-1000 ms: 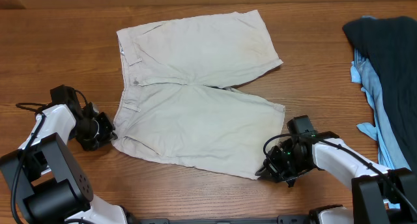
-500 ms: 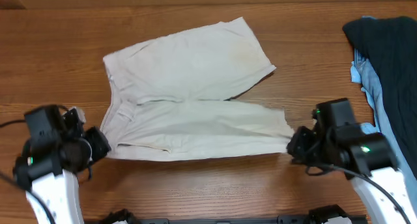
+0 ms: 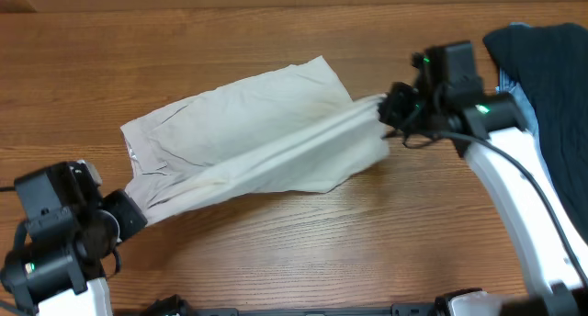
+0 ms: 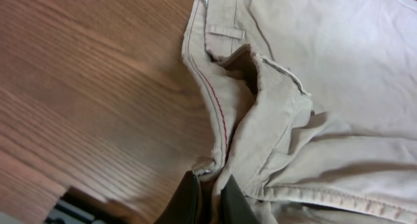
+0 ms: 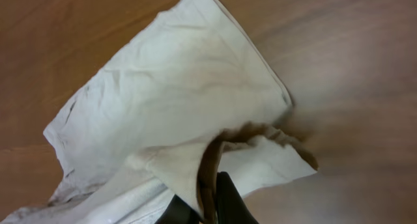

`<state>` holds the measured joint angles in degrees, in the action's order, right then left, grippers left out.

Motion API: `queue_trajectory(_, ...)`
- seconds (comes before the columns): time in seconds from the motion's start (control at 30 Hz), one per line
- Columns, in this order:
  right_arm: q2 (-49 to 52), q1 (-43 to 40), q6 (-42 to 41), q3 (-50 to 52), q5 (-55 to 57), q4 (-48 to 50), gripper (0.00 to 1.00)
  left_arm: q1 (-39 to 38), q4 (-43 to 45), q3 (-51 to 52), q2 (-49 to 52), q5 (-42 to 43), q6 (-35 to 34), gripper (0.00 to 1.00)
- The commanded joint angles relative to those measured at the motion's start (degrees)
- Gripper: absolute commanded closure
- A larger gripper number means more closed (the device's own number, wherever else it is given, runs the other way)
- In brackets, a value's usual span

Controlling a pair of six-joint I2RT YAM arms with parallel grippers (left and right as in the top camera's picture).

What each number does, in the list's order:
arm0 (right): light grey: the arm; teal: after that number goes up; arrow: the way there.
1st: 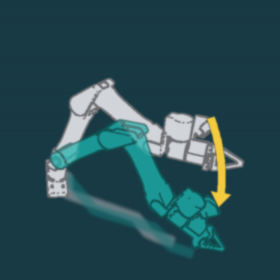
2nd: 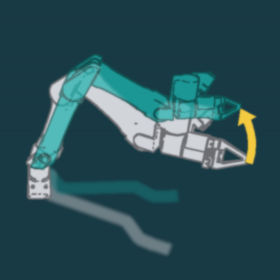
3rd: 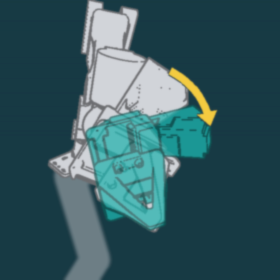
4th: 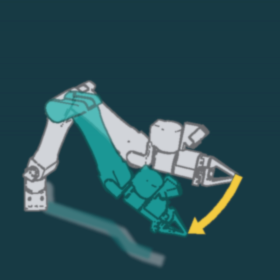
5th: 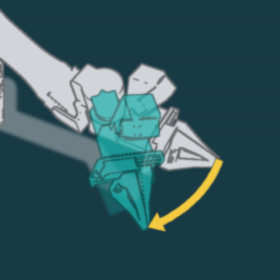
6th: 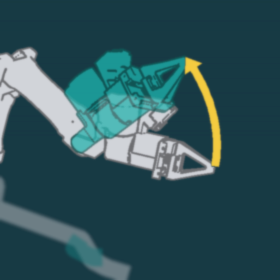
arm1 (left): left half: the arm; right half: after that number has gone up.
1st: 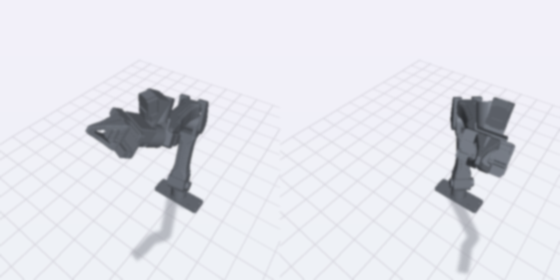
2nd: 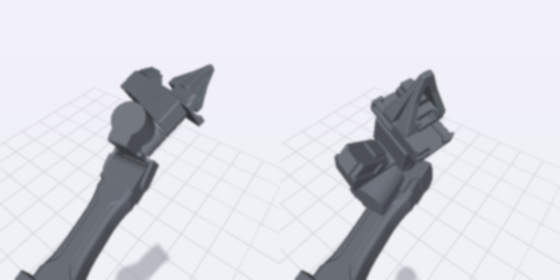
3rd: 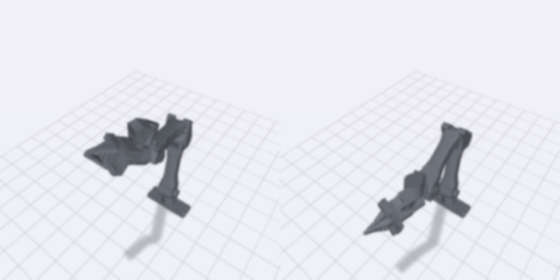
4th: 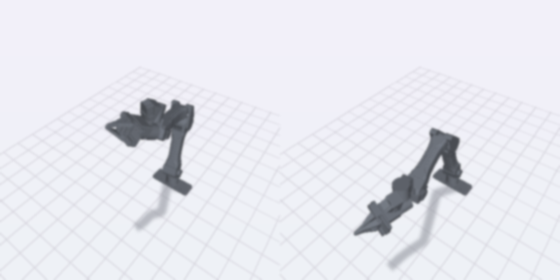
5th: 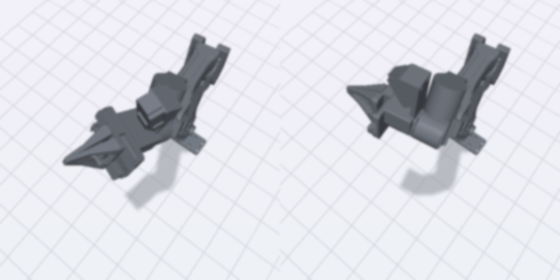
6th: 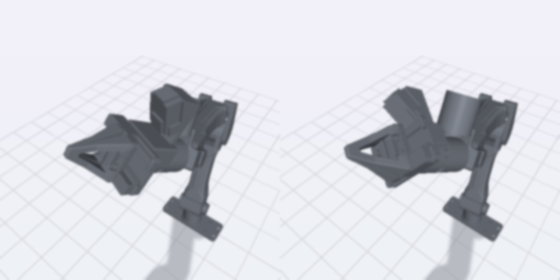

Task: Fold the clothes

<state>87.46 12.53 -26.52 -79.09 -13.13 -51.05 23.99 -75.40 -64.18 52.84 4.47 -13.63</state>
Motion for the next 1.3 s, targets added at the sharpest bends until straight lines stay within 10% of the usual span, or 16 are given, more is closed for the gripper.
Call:
queue_trajectory(0.0, 5.68, -1.25, 2.58, -0.76, 3.82, 9.57, 0.96, 0.37, 3.23, -1.40, 4.44, -8.04, -0.52, 0.95)
queue_trajectory(0.33, 13.27, -1.25, 2.56, -0.76, 3.85, 32.85, 0.96, 0.37, 19.96, -1.40, 20.41, -7.15, -1.01, 0.94)
queue_trajectory(0.57, 18.12, -1.22, 2.34, -0.76, 2.27, 37.53, 0.96, 0.37, 29.16, -1.38, 25.24, -6.38, -1.86, 0.91)
queue_trajectory(0.7, 19.28, -1.25, 2.36, -0.74, 2.34, 37.55, 0.92, 0.37, 31.32, -1.38, 30.25, -6.40, -1.84, 0.72)
queue_trajectory(1.0, 19.30, -1.22, 2.56, -0.74, 2.32, 37.70, 0.87, 0.37, 31.17, -1.38, 35.91, -7.69, -1.84, 0.73)
queue_trajectory(1.07, 19.30, -1.22, 2.56, -0.74, 2.29, 38.14, 0.64, 0.37, 30.80, -1.38, 35.91, -7.69, -1.86, 0.73)
queue_trajectory(1.13, 19.28, -1.25, 2.56, -0.74, 2.29, 38.56, 0.12, 0.37, 30.49, -1.38, 35.91, -7.69, -1.84, 0.73)
queue_trajectory(1.27, 19.28, -1.25, 2.56, -0.74, -2.71, 35.26, 0.03, 0.37, 30.38, -1.38, 35.91, -5.64, -2.16, 0.62)
